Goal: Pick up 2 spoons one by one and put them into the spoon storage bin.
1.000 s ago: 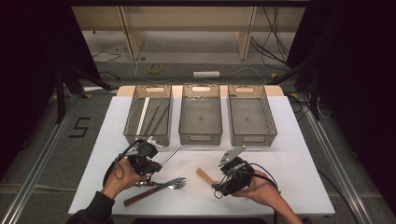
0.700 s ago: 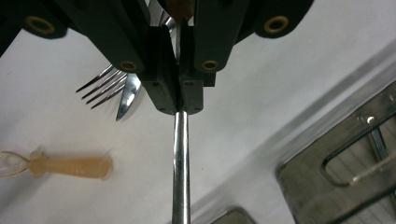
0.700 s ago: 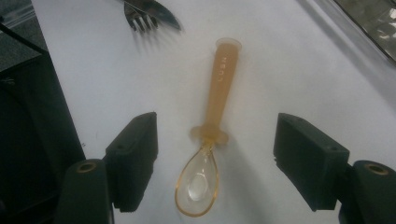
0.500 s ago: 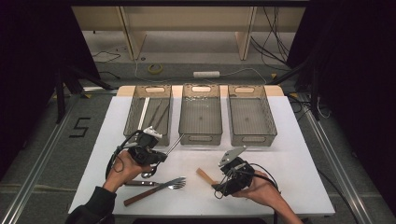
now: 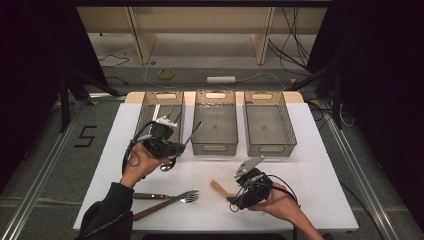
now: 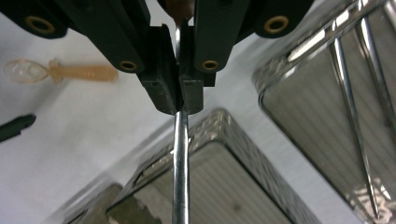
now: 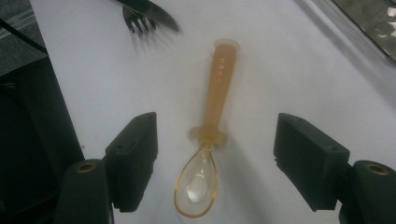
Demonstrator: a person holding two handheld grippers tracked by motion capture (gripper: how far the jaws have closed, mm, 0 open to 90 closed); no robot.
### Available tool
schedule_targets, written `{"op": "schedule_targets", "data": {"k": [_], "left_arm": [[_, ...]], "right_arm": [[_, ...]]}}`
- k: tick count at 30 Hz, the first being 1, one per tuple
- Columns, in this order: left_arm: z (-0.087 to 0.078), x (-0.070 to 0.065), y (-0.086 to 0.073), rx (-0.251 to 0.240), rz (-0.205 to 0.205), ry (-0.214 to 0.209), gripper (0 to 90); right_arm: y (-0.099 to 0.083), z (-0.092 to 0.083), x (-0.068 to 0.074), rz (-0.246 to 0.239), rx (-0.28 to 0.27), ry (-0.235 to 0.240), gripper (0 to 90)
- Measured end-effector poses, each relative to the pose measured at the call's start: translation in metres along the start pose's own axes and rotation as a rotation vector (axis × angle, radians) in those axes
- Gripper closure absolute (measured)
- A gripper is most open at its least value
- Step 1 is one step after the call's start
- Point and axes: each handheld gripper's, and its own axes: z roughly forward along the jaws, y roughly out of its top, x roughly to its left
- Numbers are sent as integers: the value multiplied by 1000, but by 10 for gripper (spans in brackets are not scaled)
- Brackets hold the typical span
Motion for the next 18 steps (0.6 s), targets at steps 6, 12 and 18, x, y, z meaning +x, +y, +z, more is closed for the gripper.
{"op": "schedule_targets", "data": {"k": [6,12,18], "left_arm": [[10,6,21,-12,2,18,849],[11,21,41,-77,-26,27,849],[25,22,57,-101,-29,25,849]], "right_arm": [[-1,-1,-1,-6,-2,-1,315],[0,-1,-1,-3,-8,4,315],[-1,2,-1,-3,-1,13,315]]}}
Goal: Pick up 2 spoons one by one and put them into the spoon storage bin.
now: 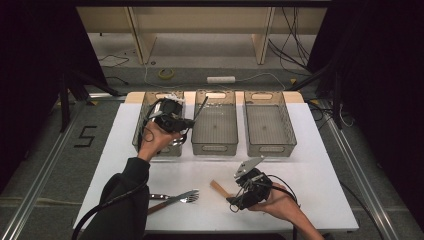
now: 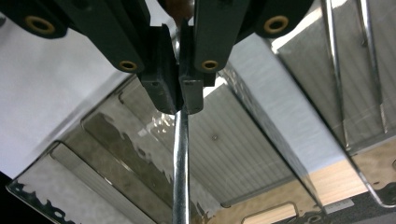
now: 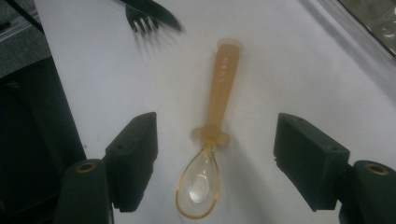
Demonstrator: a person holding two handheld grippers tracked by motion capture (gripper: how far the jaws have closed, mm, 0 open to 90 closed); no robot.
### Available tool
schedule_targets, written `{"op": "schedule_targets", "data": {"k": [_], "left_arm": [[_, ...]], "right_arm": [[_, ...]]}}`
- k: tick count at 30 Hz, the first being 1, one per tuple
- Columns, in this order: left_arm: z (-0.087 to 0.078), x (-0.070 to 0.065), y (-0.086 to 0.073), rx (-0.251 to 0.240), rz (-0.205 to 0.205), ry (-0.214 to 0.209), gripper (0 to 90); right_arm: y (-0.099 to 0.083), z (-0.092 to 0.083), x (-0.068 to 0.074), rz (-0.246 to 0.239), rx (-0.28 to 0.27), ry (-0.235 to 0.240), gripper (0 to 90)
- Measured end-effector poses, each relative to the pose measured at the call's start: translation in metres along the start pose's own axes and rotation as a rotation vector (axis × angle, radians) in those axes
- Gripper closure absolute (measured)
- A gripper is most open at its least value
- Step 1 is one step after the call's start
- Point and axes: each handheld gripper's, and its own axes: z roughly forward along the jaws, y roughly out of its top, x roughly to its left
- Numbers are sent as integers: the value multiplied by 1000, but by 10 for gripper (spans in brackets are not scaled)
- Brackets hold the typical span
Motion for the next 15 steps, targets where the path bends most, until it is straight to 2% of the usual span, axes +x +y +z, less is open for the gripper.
{"op": "schedule_targets", "data": {"k": [7,15], "left_arm": [[21,-6,14,4,-1,-5,849],[37,-2,22,-9,-34,14,849]], "right_arm": [[-1,-3,-2,9,-9,-1,315],[-2,-4,-4,6,-14,-4,316]]}}
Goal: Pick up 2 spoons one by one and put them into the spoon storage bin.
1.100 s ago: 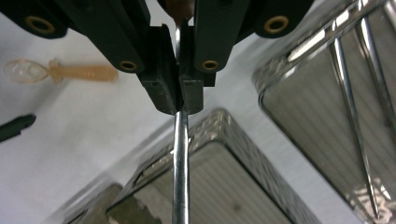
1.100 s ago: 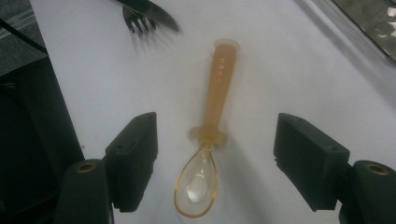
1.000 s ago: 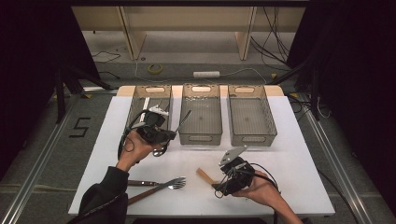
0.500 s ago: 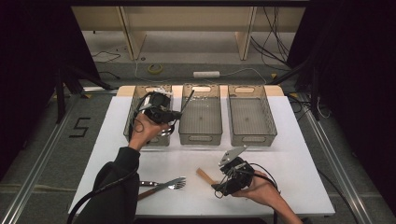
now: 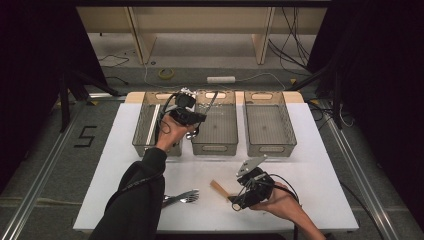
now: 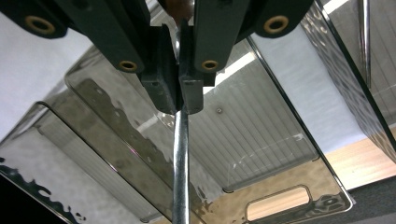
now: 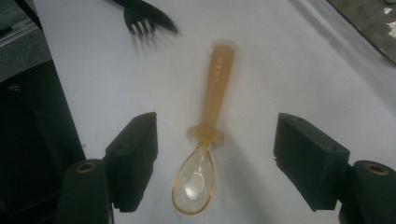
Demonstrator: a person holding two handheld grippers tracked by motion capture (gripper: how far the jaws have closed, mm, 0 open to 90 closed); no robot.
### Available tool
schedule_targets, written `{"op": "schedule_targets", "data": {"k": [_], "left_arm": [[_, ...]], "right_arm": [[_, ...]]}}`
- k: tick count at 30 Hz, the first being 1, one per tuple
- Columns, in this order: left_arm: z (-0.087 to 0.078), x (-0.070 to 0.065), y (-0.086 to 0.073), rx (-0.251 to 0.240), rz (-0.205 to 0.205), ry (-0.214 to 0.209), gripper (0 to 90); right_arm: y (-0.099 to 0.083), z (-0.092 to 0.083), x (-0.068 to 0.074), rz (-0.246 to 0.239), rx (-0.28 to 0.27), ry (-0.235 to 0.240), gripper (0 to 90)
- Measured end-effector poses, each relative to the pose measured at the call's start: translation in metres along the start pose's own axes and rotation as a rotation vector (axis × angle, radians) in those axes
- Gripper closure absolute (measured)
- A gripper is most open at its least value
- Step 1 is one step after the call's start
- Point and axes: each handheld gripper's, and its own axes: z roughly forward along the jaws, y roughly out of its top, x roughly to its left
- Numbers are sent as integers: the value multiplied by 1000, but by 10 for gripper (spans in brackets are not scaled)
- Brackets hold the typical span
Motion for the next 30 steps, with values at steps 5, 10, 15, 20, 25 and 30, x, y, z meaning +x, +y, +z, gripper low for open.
{"op": "schedule_targets", "data": {"k": [5,10,15,20,25,30], "left_arm": [[6,0,3,-10,-17,6,849],[12,0,6,-6,-29,16,849],[18,0,4,-6,-30,21,848],[23,1,1,-18,-47,18,847],[27,2,-1,-25,-61,21,847],[30,3,-2,-36,-78,21,841]], "right_arm": [[0,0,0,4,7,3,315],[0,1,0,-2,9,4,316],[0,1,0,-1,6,3,316],[0,0,0,0,6,2,316],[0,1,0,4,8,4,316],[0,0,0,1,4,5,316]]}}
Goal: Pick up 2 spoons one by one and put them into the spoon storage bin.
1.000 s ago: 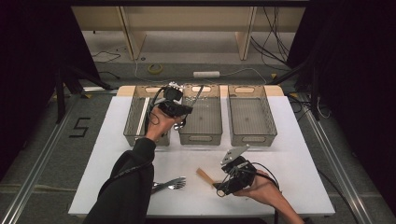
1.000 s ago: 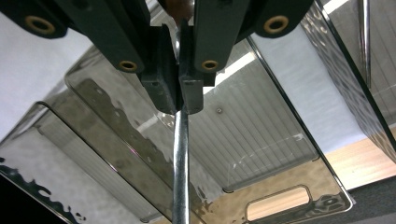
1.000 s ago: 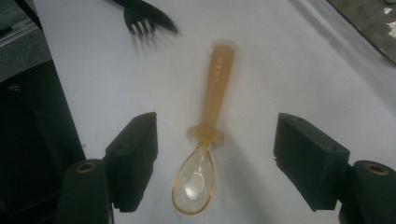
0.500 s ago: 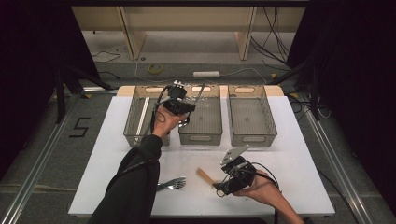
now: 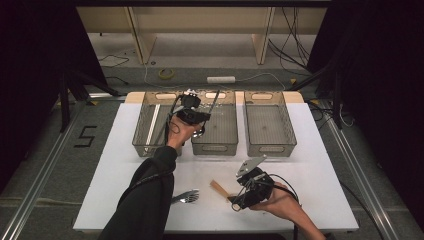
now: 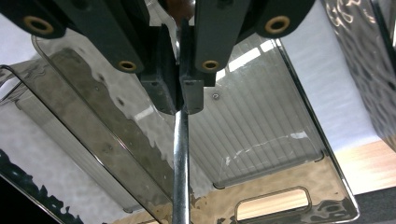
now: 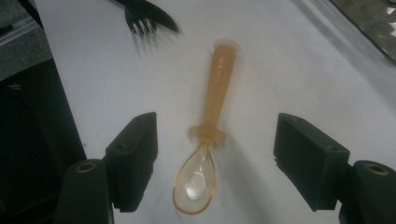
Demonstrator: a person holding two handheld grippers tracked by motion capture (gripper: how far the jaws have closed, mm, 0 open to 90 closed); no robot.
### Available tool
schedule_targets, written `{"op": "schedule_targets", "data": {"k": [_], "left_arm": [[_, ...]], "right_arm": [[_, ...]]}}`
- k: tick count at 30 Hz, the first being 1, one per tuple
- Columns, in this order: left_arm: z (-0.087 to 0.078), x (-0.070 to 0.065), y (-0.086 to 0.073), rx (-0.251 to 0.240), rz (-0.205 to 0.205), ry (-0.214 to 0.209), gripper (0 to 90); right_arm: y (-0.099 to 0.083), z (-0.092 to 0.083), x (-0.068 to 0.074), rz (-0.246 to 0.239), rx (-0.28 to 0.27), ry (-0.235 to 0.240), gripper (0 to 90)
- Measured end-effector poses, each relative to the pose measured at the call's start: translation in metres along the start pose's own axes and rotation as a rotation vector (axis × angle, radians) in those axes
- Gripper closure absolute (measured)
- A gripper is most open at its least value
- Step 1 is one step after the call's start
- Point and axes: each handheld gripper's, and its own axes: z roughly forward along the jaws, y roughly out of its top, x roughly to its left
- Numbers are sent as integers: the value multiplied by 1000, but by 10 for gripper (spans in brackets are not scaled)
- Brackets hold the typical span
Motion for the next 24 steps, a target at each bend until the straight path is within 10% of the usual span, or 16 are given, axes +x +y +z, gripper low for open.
{"op": "schedule_targets", "data": {"k": [11,24], "left_arm": [[-2,3,-2,-14,-26,-1,634],[-49,0,-13,10,4,-38,363]], "right_arm": [[0,0,0,2,1,3,316],[0,-1,-2,1,4,-10,316]]}}
